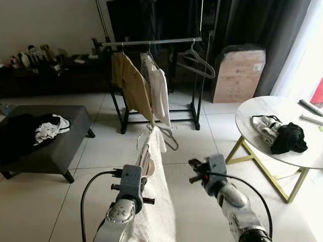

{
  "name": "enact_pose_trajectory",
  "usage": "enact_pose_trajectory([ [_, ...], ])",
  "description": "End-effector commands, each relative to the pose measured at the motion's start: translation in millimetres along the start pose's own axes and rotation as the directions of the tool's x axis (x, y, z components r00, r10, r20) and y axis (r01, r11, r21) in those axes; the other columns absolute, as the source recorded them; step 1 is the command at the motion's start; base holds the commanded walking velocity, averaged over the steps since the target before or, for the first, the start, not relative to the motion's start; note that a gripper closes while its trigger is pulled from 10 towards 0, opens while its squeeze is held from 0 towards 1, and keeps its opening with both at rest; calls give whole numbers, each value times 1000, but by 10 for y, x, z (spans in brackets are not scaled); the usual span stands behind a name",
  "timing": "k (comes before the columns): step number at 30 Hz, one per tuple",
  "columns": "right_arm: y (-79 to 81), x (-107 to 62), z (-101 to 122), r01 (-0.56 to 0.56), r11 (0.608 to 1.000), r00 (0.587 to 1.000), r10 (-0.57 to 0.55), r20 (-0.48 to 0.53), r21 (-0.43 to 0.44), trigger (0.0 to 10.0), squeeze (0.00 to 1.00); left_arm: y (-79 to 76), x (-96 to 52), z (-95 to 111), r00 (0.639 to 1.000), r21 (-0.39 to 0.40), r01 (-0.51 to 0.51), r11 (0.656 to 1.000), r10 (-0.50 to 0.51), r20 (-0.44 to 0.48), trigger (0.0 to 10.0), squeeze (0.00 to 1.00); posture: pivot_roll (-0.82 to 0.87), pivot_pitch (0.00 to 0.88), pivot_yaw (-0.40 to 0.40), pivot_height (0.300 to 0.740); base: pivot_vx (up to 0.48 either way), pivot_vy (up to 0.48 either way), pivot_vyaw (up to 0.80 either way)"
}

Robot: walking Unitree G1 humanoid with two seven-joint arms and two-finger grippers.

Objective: Hang hanger

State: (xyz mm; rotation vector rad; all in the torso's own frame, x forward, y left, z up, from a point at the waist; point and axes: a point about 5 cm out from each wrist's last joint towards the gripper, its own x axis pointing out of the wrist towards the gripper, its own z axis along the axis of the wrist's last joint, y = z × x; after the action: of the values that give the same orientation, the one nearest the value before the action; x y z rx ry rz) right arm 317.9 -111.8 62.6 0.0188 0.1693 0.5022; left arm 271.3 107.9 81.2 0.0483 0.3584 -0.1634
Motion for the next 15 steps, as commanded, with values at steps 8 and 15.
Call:
enact_pose_trajectory([
  [8,289,36,136,-140,990,989,140,36,1,10000,627,-101,0,98,998,64,63,996,-65,25,10000,0,-39,20,39,740,0,0,0],
  [15,368,60,168,-124,989,992,123,-18,-86,10000,847,-148,2,191,994,83,94,992,-98,51,10000,0,-34,36,37,740,0,0,0],
])
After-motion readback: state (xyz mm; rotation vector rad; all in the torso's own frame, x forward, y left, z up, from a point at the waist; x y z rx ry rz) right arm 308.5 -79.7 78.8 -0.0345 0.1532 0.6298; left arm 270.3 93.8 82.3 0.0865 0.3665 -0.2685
